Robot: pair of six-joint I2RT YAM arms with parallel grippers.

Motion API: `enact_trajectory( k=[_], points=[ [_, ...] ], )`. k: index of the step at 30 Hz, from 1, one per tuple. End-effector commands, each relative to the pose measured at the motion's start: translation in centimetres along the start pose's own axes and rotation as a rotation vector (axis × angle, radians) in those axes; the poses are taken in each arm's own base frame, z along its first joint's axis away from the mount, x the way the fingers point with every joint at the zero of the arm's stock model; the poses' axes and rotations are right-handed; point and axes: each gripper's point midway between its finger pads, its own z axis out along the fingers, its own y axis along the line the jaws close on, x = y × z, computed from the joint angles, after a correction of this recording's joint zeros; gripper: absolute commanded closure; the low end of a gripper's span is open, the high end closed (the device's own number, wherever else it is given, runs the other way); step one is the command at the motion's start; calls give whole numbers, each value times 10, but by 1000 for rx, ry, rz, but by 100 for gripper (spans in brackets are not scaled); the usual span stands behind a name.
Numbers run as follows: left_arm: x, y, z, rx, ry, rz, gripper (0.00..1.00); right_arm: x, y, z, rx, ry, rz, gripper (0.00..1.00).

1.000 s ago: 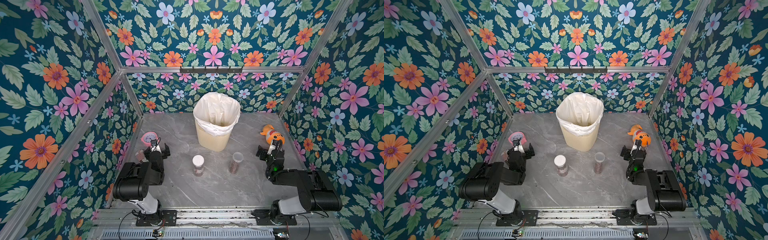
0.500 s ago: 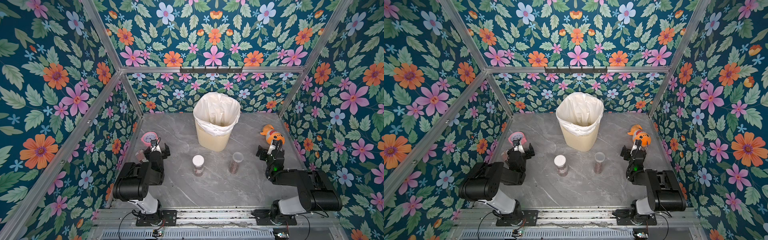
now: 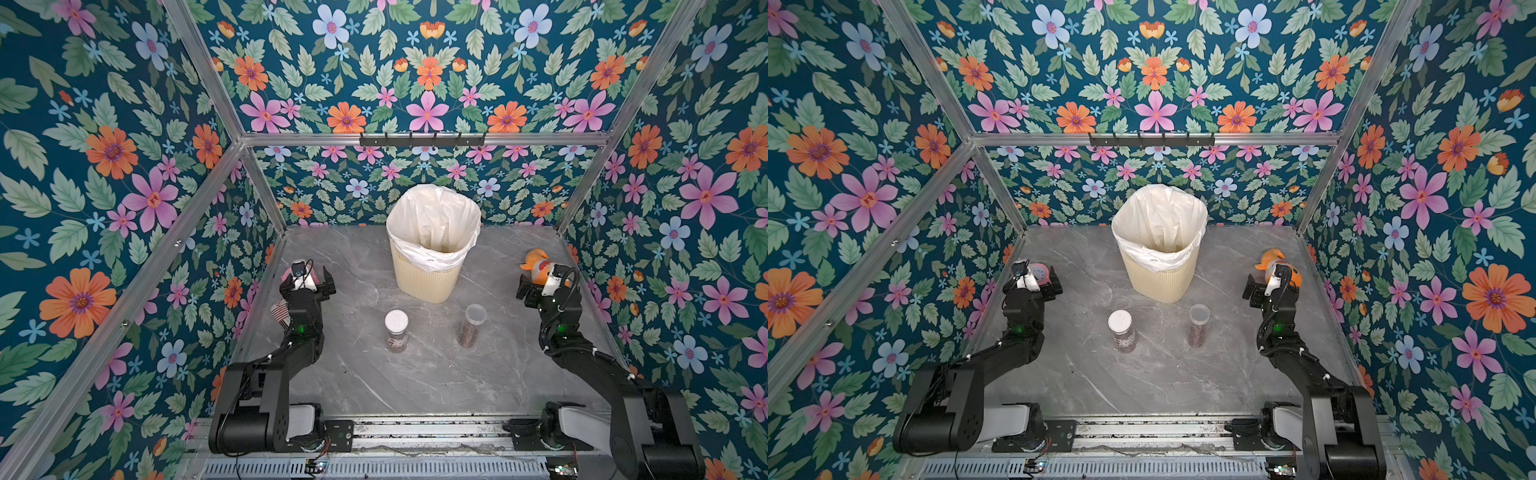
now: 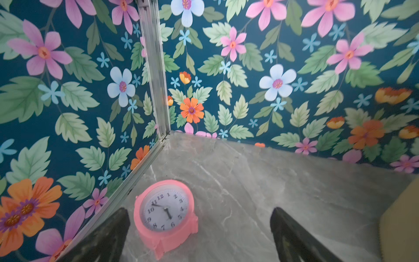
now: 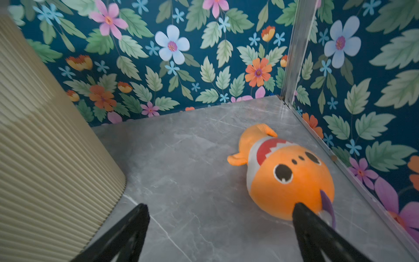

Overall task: Empty the moldy dried flower tea in the jars
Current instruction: Pick up the jar from the center of the board.

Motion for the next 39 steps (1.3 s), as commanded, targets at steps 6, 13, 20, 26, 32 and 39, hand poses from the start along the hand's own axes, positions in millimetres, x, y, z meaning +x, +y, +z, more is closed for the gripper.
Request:
enact_trajectory(
  k=[6, 13, 20, 26, 32, 39],
  points=[
    [-51, -100, -22, 277, 91, -73, 1, -7, 47, -43, -194, 377, 171, 1],
    [-76, -181, -64, 443, 59, -156, 1, -9, 93, -86, -325, 596, 177, 2],
    [-58, -218, -97, 533, 84, -233, 1, 8, 132, -116, -351, 752, 17, 2],
    [-44, -228, -110, 576, 105, -250, 1, 35, 146, -123, -287, 862, -122, 3],
    [-36, -229, -113, 593, 119, -238, 1, 51, 161, -119, -291, 901, -147, 10],
    [-26, -229, -113, 591, 139, -237, 1, 66, 181, -115, -306, 952, -175, 19]
  ],
)
